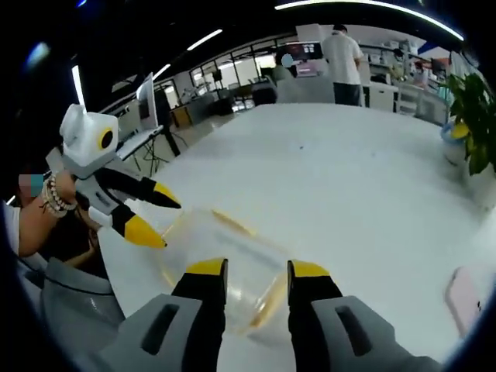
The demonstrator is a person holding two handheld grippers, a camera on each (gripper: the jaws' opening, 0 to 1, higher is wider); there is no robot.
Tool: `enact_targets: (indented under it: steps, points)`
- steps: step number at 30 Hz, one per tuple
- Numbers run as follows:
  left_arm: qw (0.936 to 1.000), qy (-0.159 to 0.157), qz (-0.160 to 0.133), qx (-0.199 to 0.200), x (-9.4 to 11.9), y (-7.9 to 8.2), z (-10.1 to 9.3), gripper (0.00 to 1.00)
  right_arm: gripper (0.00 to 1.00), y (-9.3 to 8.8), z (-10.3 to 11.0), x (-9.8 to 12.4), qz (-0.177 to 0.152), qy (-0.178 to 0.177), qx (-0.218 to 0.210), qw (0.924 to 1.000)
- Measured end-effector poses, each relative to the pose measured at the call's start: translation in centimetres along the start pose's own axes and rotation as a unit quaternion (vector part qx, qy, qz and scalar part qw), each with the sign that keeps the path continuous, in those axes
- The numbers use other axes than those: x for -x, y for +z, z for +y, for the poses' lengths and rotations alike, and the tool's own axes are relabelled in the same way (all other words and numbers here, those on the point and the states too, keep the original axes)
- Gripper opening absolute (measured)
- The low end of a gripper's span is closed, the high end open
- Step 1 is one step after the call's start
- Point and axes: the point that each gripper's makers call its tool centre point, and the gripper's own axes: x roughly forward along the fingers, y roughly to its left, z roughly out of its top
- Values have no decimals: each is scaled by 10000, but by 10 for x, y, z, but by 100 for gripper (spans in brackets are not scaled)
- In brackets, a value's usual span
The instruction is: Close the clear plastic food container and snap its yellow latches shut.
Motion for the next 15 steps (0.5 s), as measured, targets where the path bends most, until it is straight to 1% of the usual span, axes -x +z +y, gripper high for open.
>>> enact_targets:
  steps: [3, 6, 12, 15]
  points:
    - [10000, -39, -14, -64, 0, 3, -2, 38, 25, 3, 4, -1, 21, 41, 151, 9999]
    - [9997, -111, -28, -213, 0, 7, -7, 36, 22, 7, 8, -3, 37, 81, 266, 9996]
    - [9984, -188, 0, -534, -3, 12, -14, 32, 20, 15, 19, -9, 57, 218, 549, 9982]
    - [9979, -271, 19, -591, -5, 14, -18, 31, 20, 19, 24, -12, 43, 315, 564, 9979]
